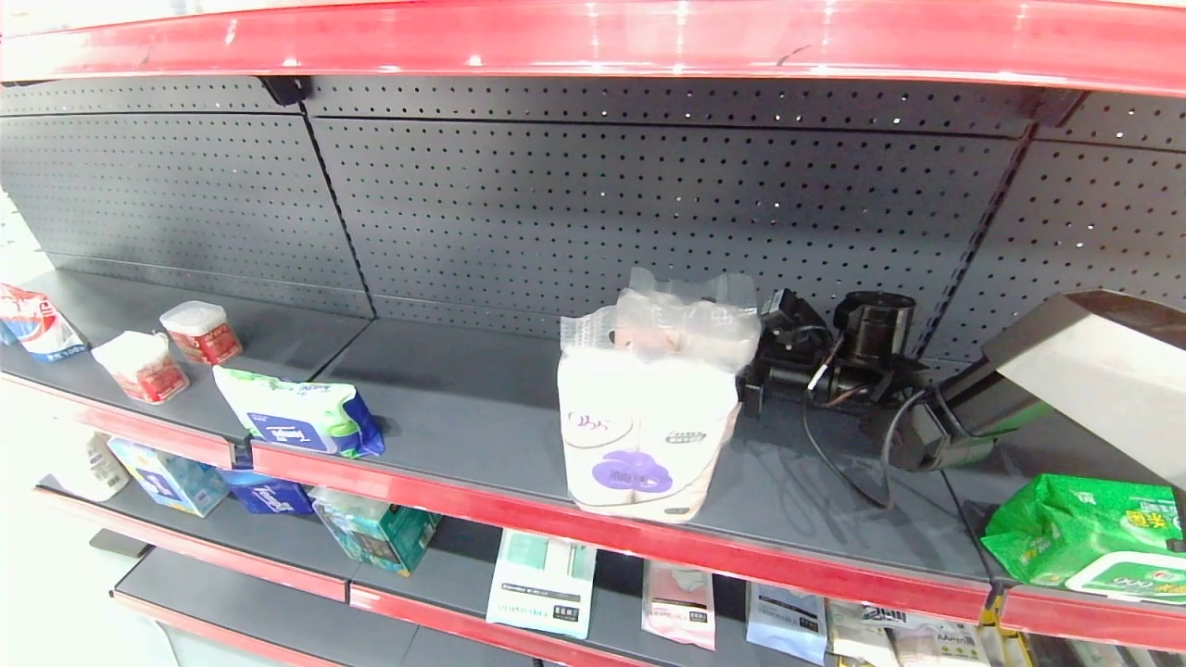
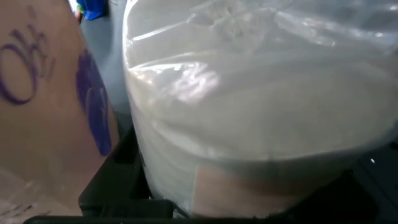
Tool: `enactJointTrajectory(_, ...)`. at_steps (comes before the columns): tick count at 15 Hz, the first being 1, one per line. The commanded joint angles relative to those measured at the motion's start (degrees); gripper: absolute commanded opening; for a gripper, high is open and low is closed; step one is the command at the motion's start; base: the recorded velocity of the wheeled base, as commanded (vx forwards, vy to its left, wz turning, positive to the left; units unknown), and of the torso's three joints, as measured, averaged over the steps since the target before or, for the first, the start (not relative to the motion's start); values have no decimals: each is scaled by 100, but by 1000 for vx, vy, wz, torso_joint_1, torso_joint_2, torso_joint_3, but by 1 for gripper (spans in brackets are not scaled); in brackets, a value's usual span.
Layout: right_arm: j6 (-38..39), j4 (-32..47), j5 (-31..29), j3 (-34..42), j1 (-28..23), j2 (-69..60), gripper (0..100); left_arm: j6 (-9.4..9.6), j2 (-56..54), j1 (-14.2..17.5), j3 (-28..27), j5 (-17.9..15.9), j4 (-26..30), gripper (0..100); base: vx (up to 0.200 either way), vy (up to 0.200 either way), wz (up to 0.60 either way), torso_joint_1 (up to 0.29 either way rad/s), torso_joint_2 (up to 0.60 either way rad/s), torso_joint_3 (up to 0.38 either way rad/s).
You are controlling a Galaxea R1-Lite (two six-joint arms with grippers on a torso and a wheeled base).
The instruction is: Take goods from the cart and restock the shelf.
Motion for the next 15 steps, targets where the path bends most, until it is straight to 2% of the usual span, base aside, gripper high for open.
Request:
enactJointTrajectory(1, -17, -13, -30, -24, -72, 15, 0, -1, 9, 1, 0, 1, -2, 100, 0, 0, 0, 0, 0, 0)
enactJointTrajectory(3, -35, -13, 22, 2, -98, -3, 0, -1, 9, 1, 0, 1, -2, 100, 0, 0, 0, 0, 0, 0)
enactJointTrajectory(6, -87, -13, 418, 37, -98, -38, 0, -1, 9, 1, 0, 1, -2, 100, 0, 0, 0, 0, 0, 0)
enactJointTrajectory(15, 18, -4, 418, 222, -63, -82, 0, -1, 9, 1, 0, 1, -2, 100, 0, 0, 0, 0, 0, 0)
